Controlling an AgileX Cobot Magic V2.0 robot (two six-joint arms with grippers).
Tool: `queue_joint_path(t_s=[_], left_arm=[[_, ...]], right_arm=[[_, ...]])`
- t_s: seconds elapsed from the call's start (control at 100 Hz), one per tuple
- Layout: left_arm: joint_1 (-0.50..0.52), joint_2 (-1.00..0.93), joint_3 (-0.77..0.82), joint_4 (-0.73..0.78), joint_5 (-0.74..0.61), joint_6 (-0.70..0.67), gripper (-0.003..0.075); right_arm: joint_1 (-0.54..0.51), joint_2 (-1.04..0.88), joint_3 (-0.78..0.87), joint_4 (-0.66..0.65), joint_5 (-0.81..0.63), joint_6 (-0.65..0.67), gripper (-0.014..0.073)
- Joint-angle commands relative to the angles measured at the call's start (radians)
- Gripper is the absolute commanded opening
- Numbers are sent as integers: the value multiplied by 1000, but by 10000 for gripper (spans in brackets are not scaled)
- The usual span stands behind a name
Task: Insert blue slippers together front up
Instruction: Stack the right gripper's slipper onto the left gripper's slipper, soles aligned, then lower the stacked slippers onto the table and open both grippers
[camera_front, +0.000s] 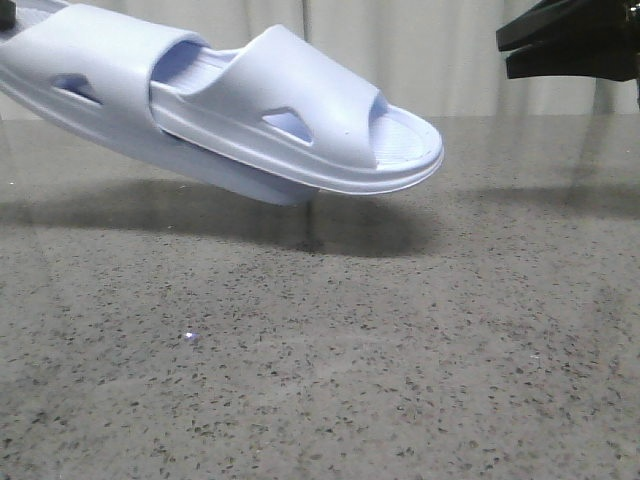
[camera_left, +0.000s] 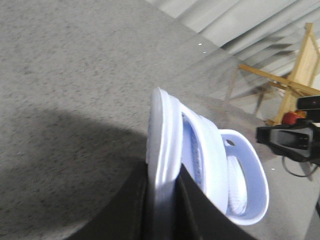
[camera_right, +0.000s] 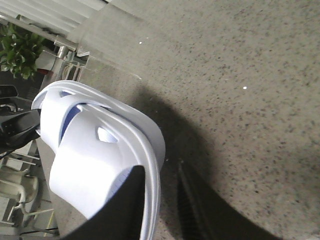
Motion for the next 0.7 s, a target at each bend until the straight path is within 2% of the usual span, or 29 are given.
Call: queue_joint_path(t_s=[0.0,0.16,0.43,0.52,0.69], left_arm=[[1,-27,-1,-69,-7,15,15],[1,-25,28,-61,-48,41,16],[1,-25,28,62,-100,41,32],[1,-25,28,89,-112,41,105],[1,-25,28,107,-137,41,322]], right_arm=[[-20,-57,-29,26,117,-13,120],[-23,-87,-29,16,103,-13,120],[-23,-104,-29,11,104,-10,120],[-23,-104,-29,9,107,-6,120],[-23,-104,-29,4,107,2,120]])
